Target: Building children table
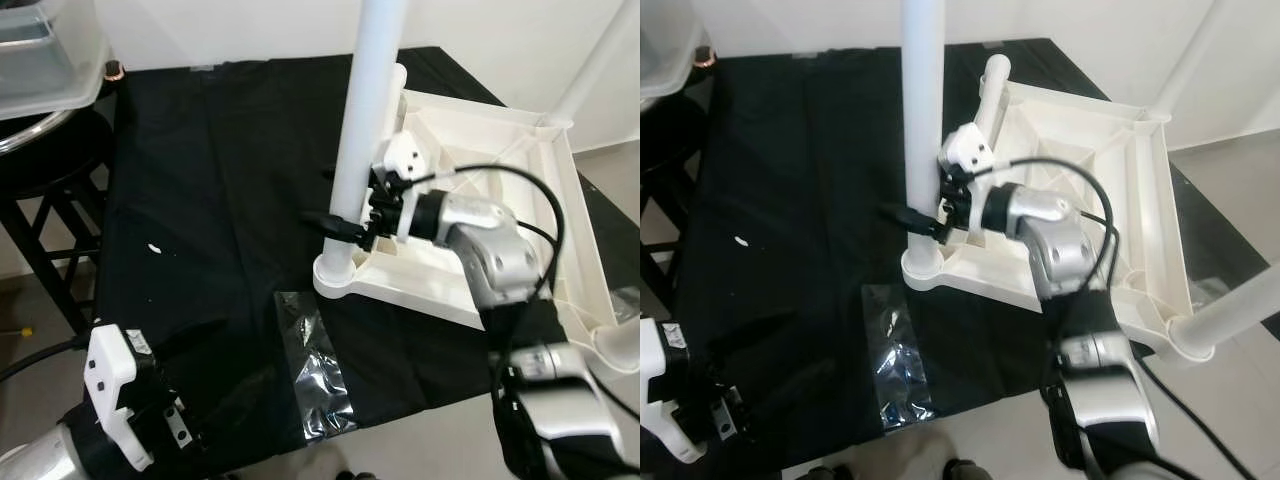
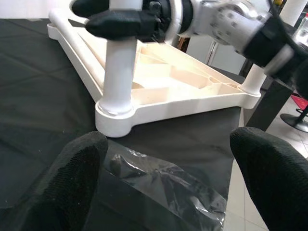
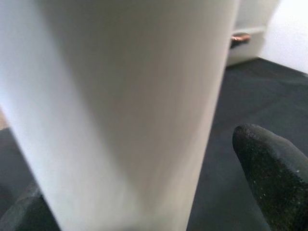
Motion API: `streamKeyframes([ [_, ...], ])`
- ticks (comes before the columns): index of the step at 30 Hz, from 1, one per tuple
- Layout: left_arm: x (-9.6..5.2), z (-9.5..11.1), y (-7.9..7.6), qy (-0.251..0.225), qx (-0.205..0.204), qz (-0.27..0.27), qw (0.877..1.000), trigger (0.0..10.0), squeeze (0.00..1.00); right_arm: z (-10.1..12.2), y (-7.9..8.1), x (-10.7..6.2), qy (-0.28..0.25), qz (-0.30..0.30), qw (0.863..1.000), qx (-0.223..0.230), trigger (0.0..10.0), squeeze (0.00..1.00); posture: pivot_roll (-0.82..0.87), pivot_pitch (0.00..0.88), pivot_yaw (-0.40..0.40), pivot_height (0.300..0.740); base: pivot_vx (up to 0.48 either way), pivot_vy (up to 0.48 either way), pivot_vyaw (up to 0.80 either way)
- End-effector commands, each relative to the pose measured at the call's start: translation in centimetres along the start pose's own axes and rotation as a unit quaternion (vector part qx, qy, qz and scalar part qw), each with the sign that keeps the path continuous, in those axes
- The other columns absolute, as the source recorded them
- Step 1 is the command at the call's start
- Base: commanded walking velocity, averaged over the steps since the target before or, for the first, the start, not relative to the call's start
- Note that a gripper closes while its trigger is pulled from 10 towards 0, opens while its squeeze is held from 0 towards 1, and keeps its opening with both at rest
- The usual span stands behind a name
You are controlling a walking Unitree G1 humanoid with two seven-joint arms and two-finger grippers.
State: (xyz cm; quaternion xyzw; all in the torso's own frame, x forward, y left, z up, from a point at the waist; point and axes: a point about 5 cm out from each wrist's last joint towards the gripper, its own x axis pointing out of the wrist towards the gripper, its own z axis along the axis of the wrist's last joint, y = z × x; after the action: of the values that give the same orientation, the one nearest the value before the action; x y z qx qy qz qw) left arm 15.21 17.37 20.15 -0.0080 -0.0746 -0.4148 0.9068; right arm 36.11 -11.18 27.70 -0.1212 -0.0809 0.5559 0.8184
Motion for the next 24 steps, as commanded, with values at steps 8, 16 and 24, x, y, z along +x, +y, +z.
streamKeyframes([
  [8,-0.2,0.1,-0.4,0.008,-0.003,-0.002,1.0,10.0,0.0,-0.1,-0.5,-0.7,-0.012,0.065,0.998,0.011,0.0,0.0,0.15,0.27,-0.084,0.74,0.0,0.0,0.0],
  [16,-0.1,0.1,-0.3,0.008,-0.003,-0.003,1.0,10.0,0.0,-0.4,-0.8,-1.5,-0.007,0.101,0.995,0.016,0.0,0.0,0.14,0.261,-0.08,0.74,0.0,0.0,0.0],
  [24,0.1,0.1,-0.2,0.006,0.0,-0.003,1.0,10.0,0.0,-2.2,-0.7,-2.9,-0.002,0.043,0.999,0.032,0.0,0.0,0.13,0.24,-0.085,0.74,0.0,0.0,0.0],
])
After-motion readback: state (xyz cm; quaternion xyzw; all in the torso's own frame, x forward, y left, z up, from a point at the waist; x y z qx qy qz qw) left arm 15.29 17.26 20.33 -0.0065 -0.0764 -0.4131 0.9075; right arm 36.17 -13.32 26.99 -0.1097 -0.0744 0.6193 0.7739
